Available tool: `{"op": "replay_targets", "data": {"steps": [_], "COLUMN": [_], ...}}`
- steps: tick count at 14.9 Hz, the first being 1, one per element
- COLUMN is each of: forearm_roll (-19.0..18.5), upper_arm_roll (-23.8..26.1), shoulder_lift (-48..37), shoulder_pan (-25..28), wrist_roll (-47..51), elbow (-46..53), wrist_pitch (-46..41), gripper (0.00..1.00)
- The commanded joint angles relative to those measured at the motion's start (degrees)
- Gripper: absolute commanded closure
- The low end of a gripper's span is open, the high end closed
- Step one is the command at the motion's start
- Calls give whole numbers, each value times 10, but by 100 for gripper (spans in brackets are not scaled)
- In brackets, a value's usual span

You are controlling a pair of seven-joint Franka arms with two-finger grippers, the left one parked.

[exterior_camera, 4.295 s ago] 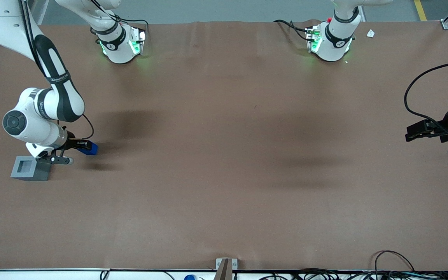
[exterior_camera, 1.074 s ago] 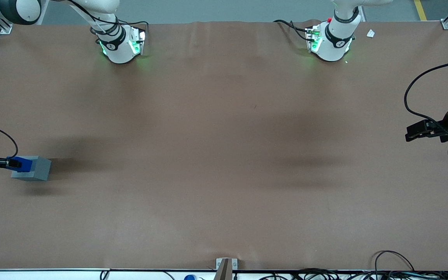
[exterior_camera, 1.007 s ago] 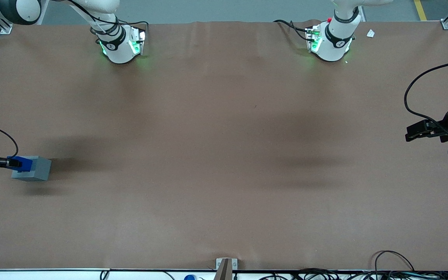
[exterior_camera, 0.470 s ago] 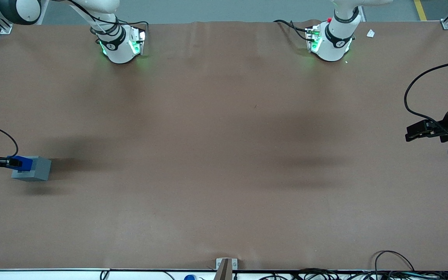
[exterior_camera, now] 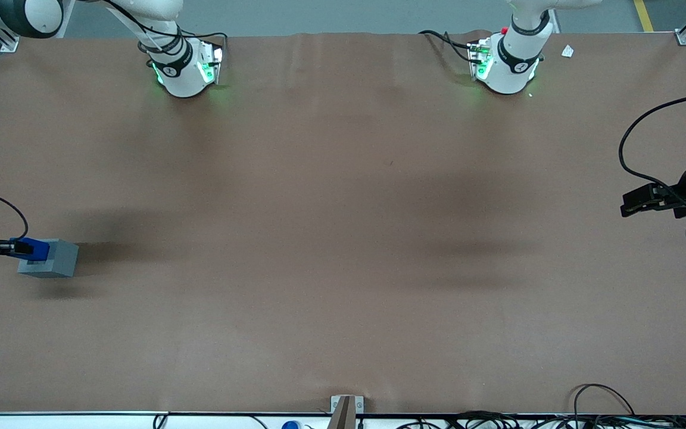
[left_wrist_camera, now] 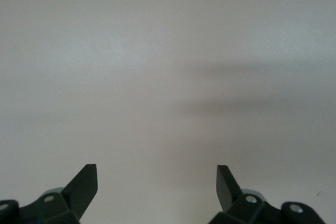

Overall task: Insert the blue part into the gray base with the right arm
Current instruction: 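Lower the blue block into the gray base's opening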

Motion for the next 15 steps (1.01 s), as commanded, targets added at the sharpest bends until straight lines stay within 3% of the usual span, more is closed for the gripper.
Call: {"op": "replay_targets", "data": {"steps": [1, 15], "forearm_roll": [-9, -8], "upper_arm_roll": [5, 5], "shoulder_lift": [10, 31], "shoulder_pan": [-3, 1], "wrist_roll": [-5, -1], "elbow": [12, 45], "wrist_pitch": [-7, -6], "gripper": [99, 100]}}
